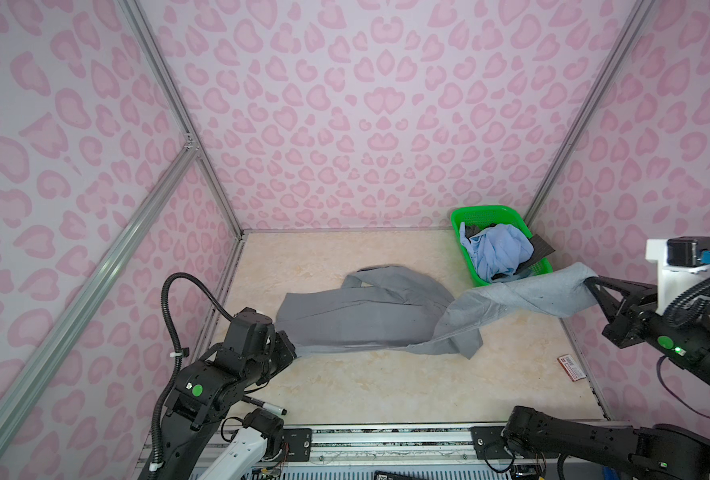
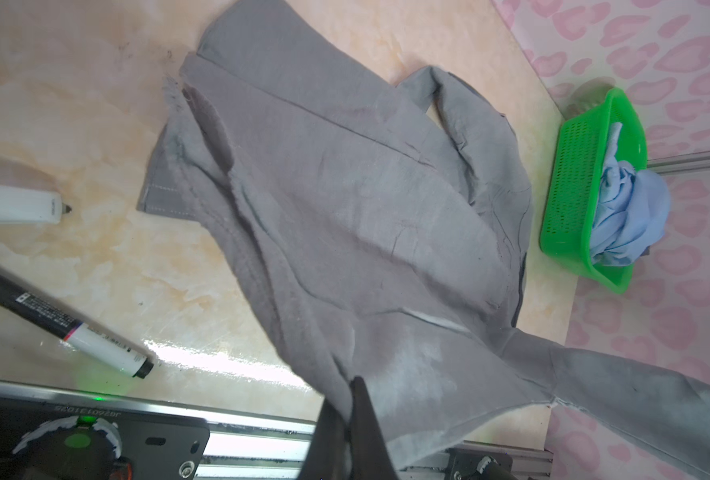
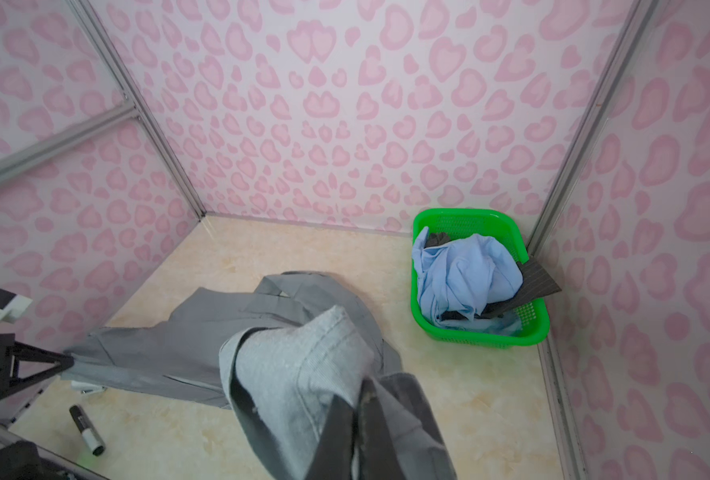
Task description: Fold and stack the long sleeve shirts
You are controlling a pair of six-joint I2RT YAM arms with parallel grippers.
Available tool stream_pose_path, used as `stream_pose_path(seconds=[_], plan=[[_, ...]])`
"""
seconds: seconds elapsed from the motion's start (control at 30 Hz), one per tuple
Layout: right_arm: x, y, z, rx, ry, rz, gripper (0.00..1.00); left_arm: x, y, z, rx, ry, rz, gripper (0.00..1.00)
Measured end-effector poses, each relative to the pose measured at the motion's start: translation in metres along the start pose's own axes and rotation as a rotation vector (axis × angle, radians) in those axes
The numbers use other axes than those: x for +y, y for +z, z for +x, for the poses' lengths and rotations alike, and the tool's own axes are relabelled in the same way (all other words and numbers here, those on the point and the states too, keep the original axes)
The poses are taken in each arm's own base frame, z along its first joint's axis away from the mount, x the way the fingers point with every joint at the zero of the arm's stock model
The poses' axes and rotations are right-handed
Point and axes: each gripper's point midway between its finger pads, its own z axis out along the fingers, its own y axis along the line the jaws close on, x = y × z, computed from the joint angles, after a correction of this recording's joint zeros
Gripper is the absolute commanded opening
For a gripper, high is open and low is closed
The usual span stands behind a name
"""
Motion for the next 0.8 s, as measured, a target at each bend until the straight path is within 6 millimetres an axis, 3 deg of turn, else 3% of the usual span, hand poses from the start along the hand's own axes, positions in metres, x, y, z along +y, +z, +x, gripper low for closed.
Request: stream_pose_path(seconds=[0.17, 0.33, 0.37, 0.43, 0.47, 0.57, 0.67, 0.73, 0.8], plan=[[0.002, 0.019, 0.054, 0.112, -0.015, -0.010, 0.02, 0.032, 0.028, 0.027, 0.064, -0.036, -0.046, 0.02], [0.010, 0.048, 0.115, 0.224, 0.004, -0.009, 0.24, 0.065, 0.060, 0.060, 0.149, -0.060, -0.102, 0.03], [0.010, 0.051, 0.124, 0.231, 0.015, -0.012, 0.30, 0.069, 0.063, 0.063, 0.155, -0.061, -0.109, 0.09], [0.012, 0.059, 0.143, 0.270, 0.022, -0.004, 0.46, 0.071, 0.065, 0.065, 0.160, -0.058, -0.115, 0.31], [0.016, 0.066, 0.151, 0.293, 0.014, -0.002, 0.49, 0.070, 0.066, 0.064, 0.159, -0.054, -0.112, 0.43], [0.030, 0.080, 0.160, 0.331, 0.014, -0.015, 0.62, 0.059, 0.062, 0.054, 0.141, -0.036, -0.115, 0.64], [0.044, 0.094, 0.156, 0.346, 0.003, -0.020, 0.71, 0.036, 0.048, 0.029, 0.077, 0.022, -0.099, 0.79], [0.051, 0.111, 0.154, 0.380, -0.010, -0.005, 0.72, 0.020, 0.040, 0.010, 0.020, 0.065, -0.090, 0.90], [0.056, 0.133, 0.152, 0.426, 0.002, 0.001, 0.71, 0.007, 0.035, -0.008, -0.030, 0.114, -0.098, 0.94]])
